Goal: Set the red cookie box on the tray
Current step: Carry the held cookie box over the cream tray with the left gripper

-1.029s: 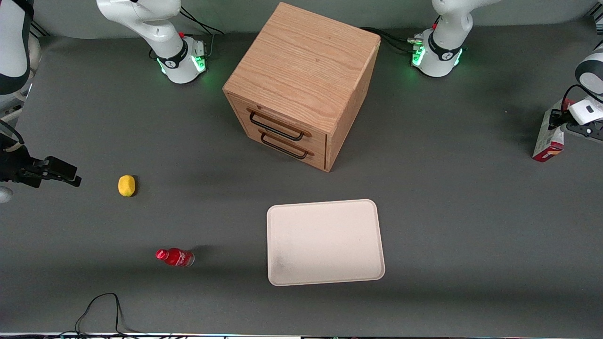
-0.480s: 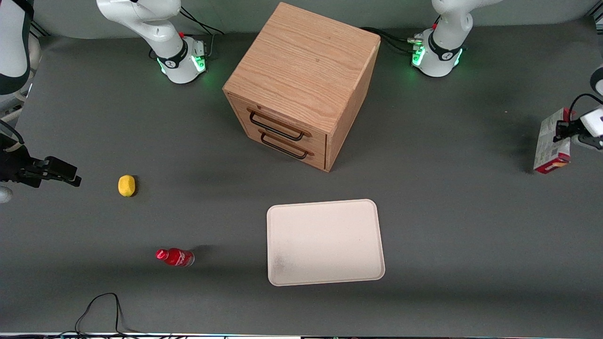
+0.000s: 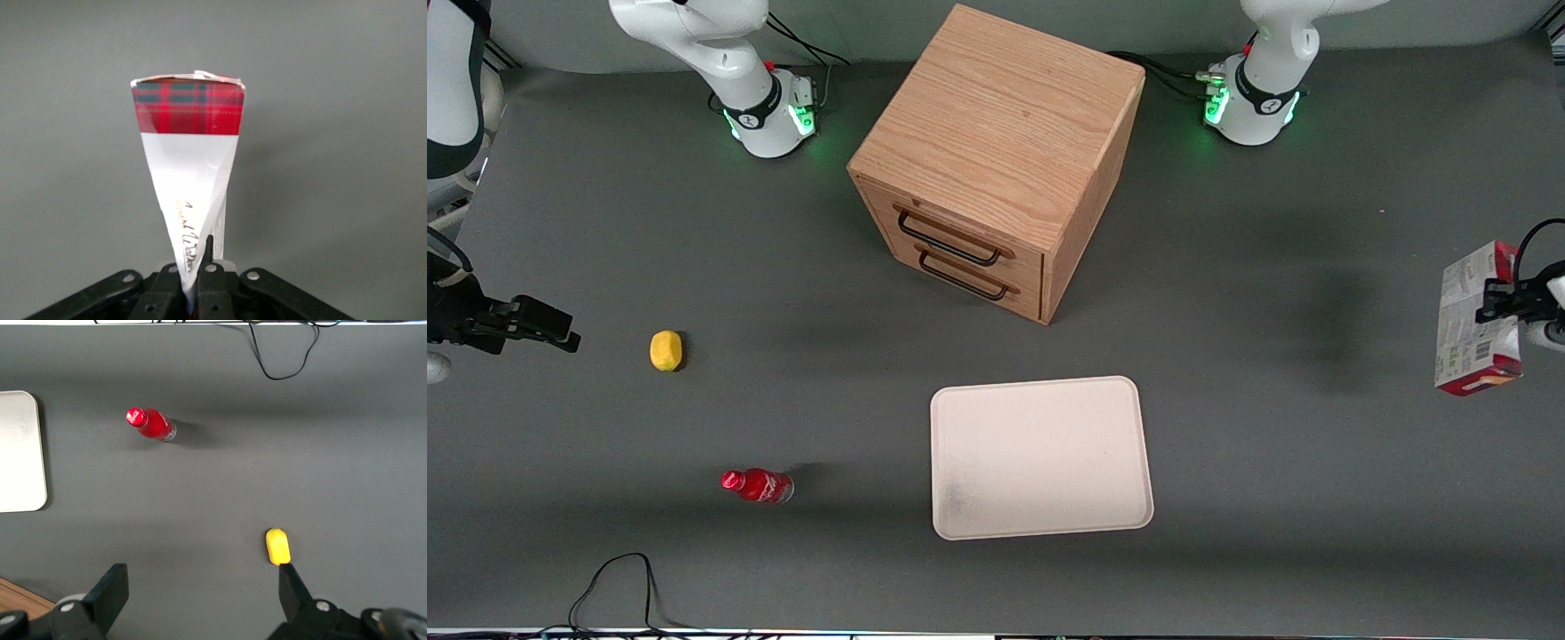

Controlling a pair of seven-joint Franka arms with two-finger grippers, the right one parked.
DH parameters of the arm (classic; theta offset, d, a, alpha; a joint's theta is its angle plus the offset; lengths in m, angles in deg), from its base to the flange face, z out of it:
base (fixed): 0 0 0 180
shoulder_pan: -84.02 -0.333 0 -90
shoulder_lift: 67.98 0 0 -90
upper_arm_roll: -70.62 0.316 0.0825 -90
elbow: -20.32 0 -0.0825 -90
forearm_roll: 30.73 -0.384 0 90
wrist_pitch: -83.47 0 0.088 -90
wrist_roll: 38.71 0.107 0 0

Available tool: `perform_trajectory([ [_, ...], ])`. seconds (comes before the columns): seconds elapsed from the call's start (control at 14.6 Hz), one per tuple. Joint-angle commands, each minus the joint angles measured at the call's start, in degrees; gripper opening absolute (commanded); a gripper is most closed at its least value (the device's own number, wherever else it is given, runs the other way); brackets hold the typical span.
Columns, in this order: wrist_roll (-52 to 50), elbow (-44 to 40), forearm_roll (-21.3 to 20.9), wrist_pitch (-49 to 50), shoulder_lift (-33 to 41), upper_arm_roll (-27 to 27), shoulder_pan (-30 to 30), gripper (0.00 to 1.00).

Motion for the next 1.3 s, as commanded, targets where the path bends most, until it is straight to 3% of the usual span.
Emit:
perform_trajectory([
  [0.0,-14.7,-9.4,-1.3,6.3,-3.1,-4.8,3.5,0.0],
  [0.34,-36.7,-18.6,-1.0,7.3,-10.0,-12.7,9.3,0.0],
  [0.69,-55.6,-31.6,-2.6,6.1,-23.4,-13.6,19.9,0.0],
  [0.82,-58.9,-36.6,-3.4,4.5,-29.0,-13.5,22.7,0.0],
  [1.24,-60.3,-36.9,-5.9,-8.6,-37.7,-13.3,24.7,0.0],
])
